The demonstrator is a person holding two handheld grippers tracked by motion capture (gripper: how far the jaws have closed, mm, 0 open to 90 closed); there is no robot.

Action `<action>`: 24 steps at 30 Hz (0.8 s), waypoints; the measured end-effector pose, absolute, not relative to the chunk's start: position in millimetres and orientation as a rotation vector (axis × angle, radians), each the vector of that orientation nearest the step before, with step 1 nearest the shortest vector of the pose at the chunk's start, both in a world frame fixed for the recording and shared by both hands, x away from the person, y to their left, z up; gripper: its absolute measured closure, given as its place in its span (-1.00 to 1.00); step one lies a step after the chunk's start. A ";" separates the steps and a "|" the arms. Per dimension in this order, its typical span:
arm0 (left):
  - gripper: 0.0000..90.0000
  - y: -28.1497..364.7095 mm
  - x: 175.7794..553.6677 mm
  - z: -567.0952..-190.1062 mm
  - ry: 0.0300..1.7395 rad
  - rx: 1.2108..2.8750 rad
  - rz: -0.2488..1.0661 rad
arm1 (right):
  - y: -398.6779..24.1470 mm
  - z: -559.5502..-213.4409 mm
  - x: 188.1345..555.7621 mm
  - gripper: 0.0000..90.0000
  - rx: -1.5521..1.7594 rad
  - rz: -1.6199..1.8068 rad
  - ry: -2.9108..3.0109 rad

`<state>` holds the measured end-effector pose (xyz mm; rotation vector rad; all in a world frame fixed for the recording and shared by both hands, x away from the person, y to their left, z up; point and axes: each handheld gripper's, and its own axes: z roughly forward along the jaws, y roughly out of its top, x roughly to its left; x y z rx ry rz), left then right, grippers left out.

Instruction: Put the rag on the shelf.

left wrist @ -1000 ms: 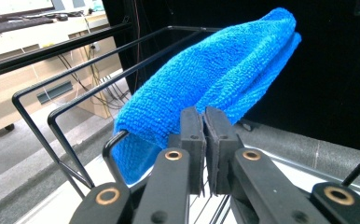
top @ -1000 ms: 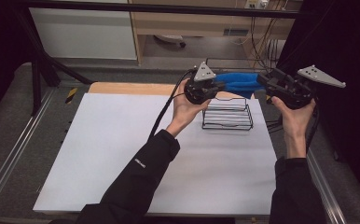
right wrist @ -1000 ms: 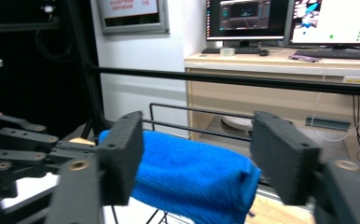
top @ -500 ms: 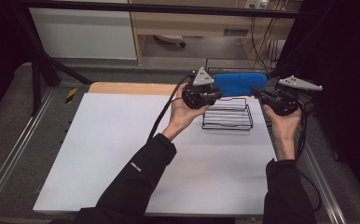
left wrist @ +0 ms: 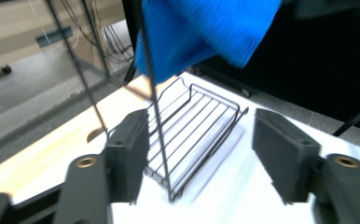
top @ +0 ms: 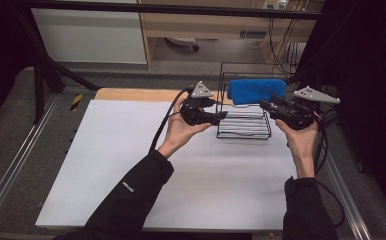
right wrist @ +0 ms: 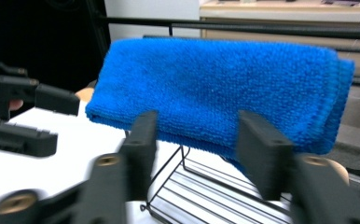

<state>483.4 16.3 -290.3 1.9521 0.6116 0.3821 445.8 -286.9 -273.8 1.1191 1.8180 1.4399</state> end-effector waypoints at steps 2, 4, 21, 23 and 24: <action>-0.28 25.4 481.6 -293.1 0.629 1.959 0.378 | -284.4 -272.0 442.4 -0.12 1.121 1.447 1.809; -0.35 35.4 479.8 -296.6 0.648 1.963 0.368 | -281.1 -270.8 439.4 -0.28 1.118 1.456 1.808; -0.79 140.2 447.2 -331.3 0.800 1.949 0.420 | -252.8 -280.7 418.7 -0.87 1.107 1.470 1.906; -0.83 152.3 442.5 -336.1 0.824 1.953 0.432 | -250.0 -283.6 416.4 -0.89 1.108 1.467 1.919; -0.84 158.1 440.2 -338.3 0.836 1.952 0.439 | -248.5 -285.2 415.2 -0.91 1.108 1.467 1.925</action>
